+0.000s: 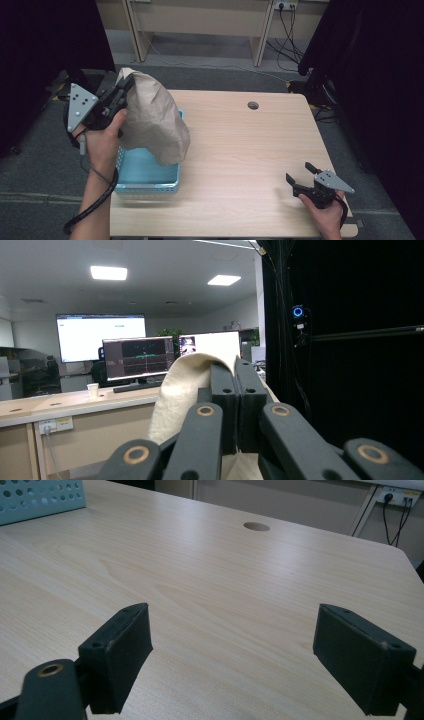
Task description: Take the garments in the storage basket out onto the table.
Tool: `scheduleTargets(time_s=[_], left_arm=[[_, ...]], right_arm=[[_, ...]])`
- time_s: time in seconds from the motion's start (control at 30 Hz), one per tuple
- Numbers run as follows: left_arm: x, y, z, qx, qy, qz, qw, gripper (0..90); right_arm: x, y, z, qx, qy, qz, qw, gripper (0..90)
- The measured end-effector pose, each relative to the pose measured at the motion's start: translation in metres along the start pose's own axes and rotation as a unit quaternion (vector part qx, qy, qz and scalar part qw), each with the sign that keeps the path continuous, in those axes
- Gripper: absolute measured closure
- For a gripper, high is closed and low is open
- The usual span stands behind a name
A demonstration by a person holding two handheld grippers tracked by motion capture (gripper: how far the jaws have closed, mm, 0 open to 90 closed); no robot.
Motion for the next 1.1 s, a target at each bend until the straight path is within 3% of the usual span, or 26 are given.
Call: scheduleTargets(time_s=[0.7,1.1], left_arm=[[-0.002,-0.016,-0.005,-0.019,0.005,0.005,0.9998,89.7],[-0.003,-0.026,-0.006,-0.053,0.008,0.008,0.9985,89.7]], right_arm=[[0.000,0.000,0.000,0.000,0.000,-0.001,1.0000,16.7],[0.000,0.000,0.000,0.001,0.000,-0.001,1.0000,16.7]])
Point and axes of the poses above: each handheld gripper's, and its own axes: z roughly backward along the jaws, y roughly out of its underside, x roughly to its left, the point moved 6 cm from there along -z, roughly forward along the jaws, and after that the axes turned 5 degrees about -x, right-handed, at the moved point
